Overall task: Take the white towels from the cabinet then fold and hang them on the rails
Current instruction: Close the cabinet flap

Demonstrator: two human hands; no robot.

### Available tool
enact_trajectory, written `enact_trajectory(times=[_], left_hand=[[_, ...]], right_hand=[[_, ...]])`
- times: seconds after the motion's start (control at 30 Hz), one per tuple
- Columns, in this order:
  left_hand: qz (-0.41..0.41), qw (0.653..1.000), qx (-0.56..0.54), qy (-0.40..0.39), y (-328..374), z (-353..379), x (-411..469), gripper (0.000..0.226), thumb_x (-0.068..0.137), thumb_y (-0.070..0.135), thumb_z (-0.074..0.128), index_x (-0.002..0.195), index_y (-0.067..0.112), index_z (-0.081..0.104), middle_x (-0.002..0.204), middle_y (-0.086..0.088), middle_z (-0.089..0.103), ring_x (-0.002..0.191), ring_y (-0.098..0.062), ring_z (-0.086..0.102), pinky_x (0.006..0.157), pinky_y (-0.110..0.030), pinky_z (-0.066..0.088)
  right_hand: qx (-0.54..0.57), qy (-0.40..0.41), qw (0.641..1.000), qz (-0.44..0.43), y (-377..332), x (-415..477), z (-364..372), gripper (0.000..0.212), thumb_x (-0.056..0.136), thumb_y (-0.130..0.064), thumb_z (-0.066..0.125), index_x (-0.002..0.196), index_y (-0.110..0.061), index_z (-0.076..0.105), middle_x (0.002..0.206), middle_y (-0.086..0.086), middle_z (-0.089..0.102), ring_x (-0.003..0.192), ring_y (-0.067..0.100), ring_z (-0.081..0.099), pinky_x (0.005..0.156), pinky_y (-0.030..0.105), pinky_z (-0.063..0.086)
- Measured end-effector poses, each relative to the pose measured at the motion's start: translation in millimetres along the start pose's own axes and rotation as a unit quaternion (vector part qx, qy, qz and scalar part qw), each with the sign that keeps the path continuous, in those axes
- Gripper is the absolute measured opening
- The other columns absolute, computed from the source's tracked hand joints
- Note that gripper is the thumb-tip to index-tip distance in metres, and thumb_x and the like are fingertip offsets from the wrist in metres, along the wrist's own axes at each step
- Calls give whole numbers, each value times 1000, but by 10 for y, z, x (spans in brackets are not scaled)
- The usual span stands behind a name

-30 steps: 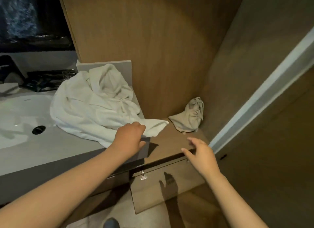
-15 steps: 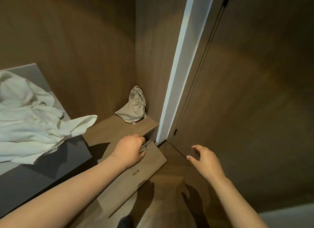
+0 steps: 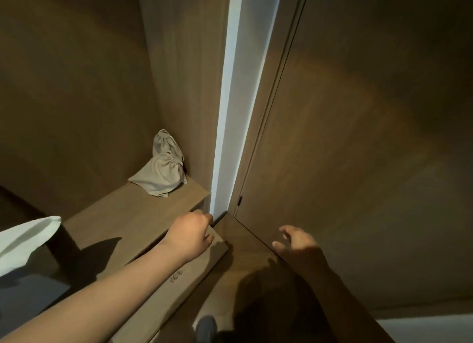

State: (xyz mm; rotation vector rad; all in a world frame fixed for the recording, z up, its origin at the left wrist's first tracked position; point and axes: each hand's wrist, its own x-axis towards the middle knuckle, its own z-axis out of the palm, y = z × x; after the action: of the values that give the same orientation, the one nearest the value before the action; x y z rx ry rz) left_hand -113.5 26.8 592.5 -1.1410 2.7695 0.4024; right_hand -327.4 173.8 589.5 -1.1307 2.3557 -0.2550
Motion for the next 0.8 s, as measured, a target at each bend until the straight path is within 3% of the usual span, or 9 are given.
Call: enact_trajectory(times=[0.17,0.33,0.43,0.53,0.63,0.8], left_hand=[[-18,999,-27,-16,-171,88,541,31,91,39,53,113,18,60,109,-5,60,100,-24,59,81,-33,49],[-53,997,-44,-24,-315,188,838,33,89,38,56,117,21,60,109,-2,62,100,-22,60,83,-32,49],[-77,996,-43,-26,-382,244,982,32,90,40,55,117,22,61,106,0,62,96,-19,60,81,-32,50],[-118,991,-59,-23,-439,333,1120,37,91,41,55,124,23,57,114,1,61,102,-18,59,84,-30,49],[-172,982,-81,-16,-461,488,1233,40,92,42,54,128,24,55,120,2,61,107,-17,59,88,-29,49],[-273,952,-133,-30,-398,933,1347,42,92,43,54,130,23,54,124,3,60,110,-15,58,90,-28,48]], right_hand=[[-9,-14,1000,-22,-92,678,-33,36,91,-34,64,120,-11,61,119,7,62,113,25,57,95,32,43],[-9,-56,998,-27,-174,1104,5,51,94,-39,60,139,-18,48,134,3,57,122,21,53,100,31,41],[-24,-82,995,-45,-224,1395,19,48,95,-37,59,138,-19,47,132,2,56,121,20,53,99,29,40],[-55,-106,991,-62,-250,1717,66,45,97,-39,55,138,-21,48,136,1,55,123,18,52,104,30,38],[-96,-142,979,-109,-270,2036,100,39,101,-37,46,137,-20,48,135,-1,54,122,15,51,98,24,36],[-121,-183,956,-194,-219,2573,275,41,97,-35,56,134,-21,49,128,-2,59,114,10,56,94,23,46]])
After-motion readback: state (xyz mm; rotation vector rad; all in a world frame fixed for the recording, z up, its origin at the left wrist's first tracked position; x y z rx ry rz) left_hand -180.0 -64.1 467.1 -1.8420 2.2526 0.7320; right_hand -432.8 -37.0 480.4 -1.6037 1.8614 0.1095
